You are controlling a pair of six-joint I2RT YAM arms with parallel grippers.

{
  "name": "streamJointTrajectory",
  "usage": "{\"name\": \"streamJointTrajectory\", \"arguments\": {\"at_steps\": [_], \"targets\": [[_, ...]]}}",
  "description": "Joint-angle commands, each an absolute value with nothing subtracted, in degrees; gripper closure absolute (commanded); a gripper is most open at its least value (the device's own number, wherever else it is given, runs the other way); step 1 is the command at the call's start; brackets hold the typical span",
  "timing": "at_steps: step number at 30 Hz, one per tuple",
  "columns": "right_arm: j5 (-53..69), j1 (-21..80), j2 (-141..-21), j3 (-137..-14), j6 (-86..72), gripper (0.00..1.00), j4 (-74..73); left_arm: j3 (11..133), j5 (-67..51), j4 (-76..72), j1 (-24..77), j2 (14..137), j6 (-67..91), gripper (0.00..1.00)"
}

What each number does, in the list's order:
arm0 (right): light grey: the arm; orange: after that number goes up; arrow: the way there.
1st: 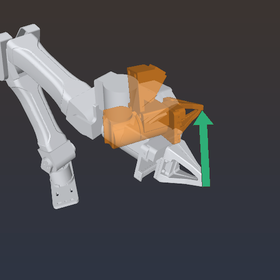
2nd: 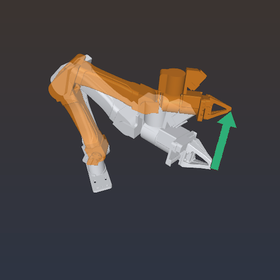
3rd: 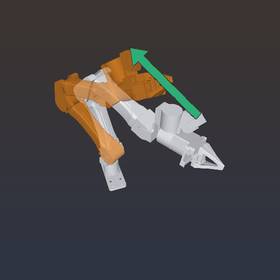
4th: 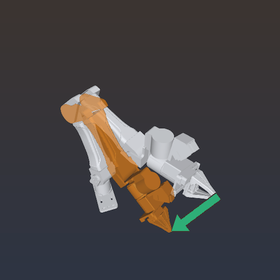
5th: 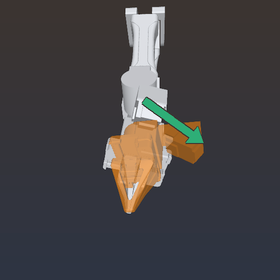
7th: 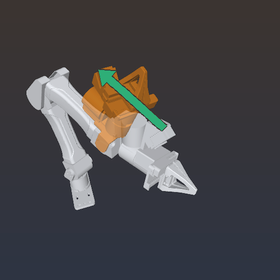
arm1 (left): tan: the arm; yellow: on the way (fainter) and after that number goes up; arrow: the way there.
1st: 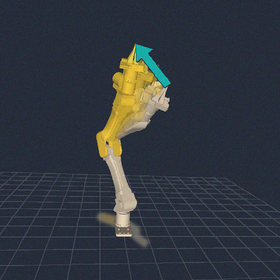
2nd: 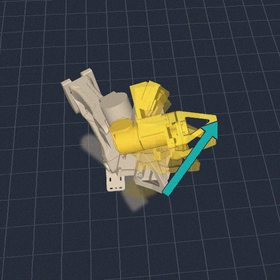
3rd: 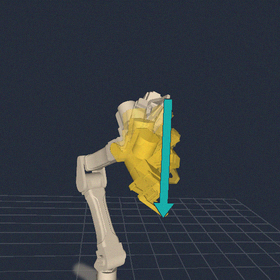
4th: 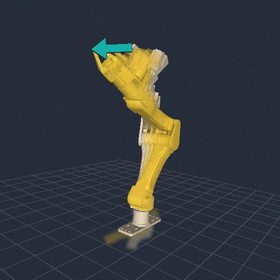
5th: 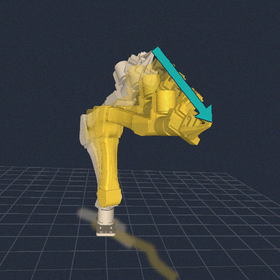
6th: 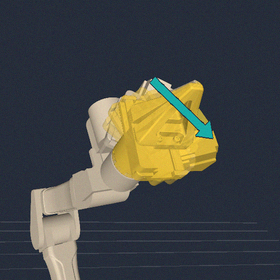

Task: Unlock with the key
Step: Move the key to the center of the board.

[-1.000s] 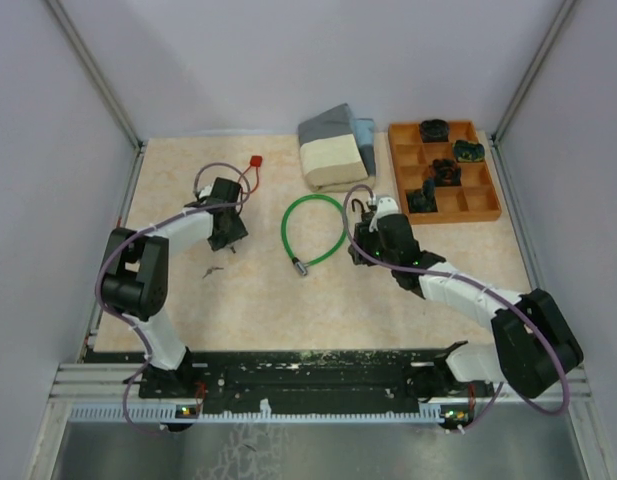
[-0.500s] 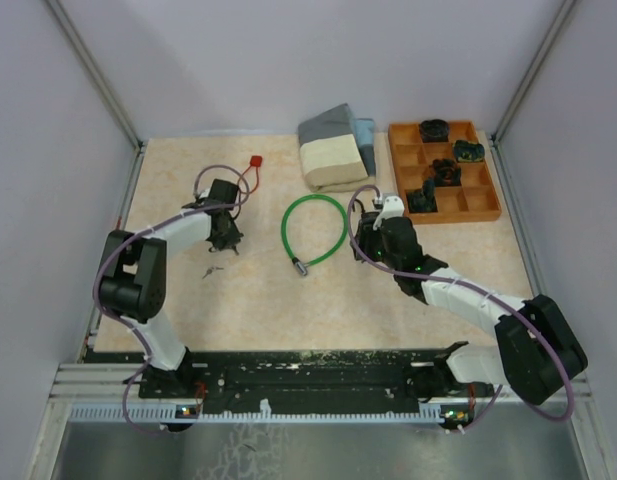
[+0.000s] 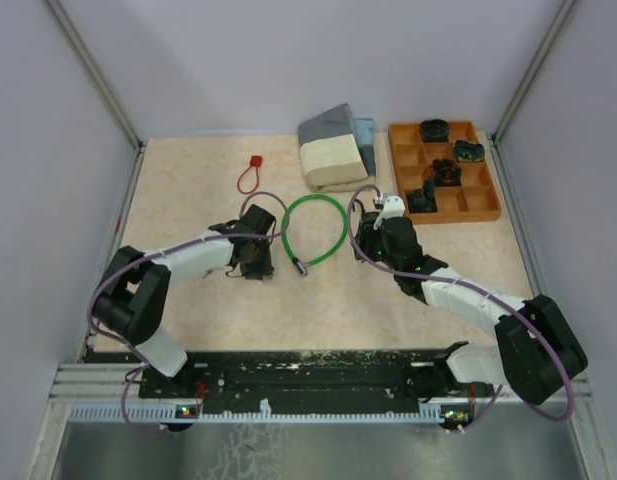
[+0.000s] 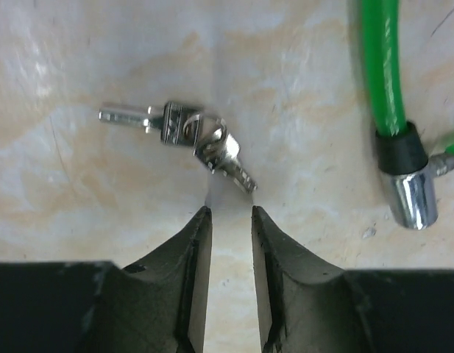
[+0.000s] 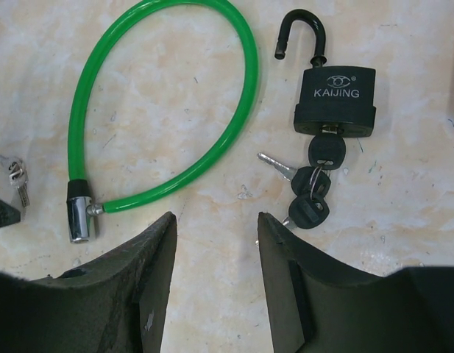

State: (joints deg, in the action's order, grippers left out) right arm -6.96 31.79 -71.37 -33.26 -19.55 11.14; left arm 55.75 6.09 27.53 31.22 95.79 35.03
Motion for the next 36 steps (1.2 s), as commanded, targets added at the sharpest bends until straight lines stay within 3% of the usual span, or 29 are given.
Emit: {"name": "streamJointTrajectory", "arguments": {"at_steps": [1,7,13,36], "targets": [[-7.96,32.52,-71.55,-33.48,-18.93,0.52,14.23,50.04,6.51,34.79,31.73,92.62,37.39,0.60],[-6.59,32.52,-72.85,-34.10,-18.98,0.52,14.00,49.02,9.46,36.15,31.50,89.91,38.82,0.51],[-6.74,32.52,-72.69,-34.18,-18.81,0.52,13.67,50.70,7.47,31.97,30.72,87.68,39.68,0.35],[-6.58,32.52,-74.39,-34.64,-18.32,0.51,13.56,66.94,1.76,26.04,25.52,107.20,34.47,0.36]]}}
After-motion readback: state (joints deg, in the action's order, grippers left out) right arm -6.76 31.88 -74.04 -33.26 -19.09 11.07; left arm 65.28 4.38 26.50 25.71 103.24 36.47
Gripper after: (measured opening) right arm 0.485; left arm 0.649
